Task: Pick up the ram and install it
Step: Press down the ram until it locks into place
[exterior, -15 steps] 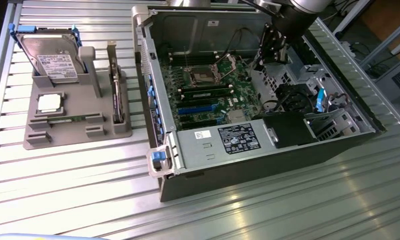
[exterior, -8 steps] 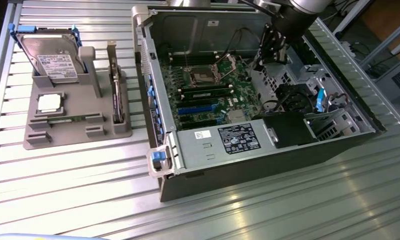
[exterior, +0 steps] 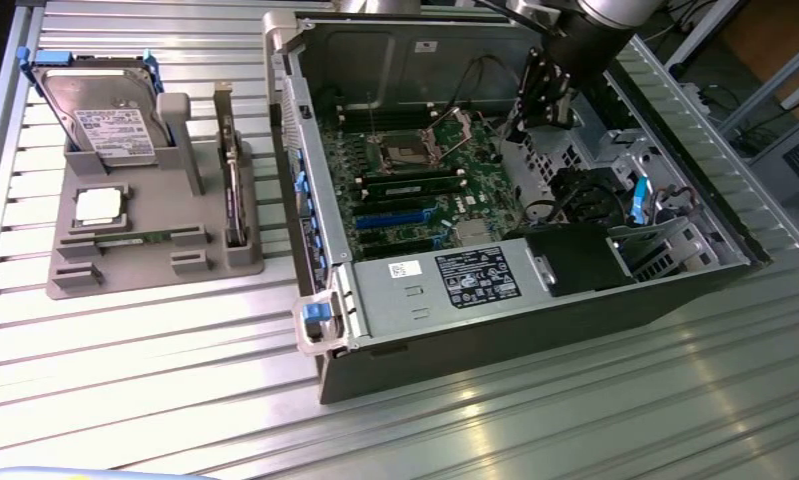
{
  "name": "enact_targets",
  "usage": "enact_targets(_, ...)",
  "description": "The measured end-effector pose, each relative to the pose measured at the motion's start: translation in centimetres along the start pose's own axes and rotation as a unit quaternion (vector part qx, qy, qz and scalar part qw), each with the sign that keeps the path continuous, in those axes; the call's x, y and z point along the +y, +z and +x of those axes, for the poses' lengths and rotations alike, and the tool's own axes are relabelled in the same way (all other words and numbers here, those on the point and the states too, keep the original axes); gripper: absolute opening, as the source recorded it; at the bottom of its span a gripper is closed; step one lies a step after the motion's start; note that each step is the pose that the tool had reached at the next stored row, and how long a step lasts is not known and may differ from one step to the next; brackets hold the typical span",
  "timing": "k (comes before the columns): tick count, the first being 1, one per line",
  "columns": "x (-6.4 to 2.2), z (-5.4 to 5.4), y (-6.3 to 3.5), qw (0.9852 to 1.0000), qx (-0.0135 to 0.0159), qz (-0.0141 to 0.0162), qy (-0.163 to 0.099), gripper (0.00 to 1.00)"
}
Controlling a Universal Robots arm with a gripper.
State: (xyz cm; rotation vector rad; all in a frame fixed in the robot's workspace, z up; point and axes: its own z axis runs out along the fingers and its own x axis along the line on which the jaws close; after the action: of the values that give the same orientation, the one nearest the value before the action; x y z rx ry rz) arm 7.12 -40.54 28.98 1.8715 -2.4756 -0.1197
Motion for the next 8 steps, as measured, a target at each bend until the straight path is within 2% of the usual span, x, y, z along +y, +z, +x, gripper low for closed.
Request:
enact_targets(4, 0.00, 0.00, 0.04, 1.0000, -0.0002, 0.0001, 0.004, 0.10)
enact_targets(8, -0.01, -0.01, 0.09, 0.9998, -0.0016, 0.0004, 0.020, 0.10)
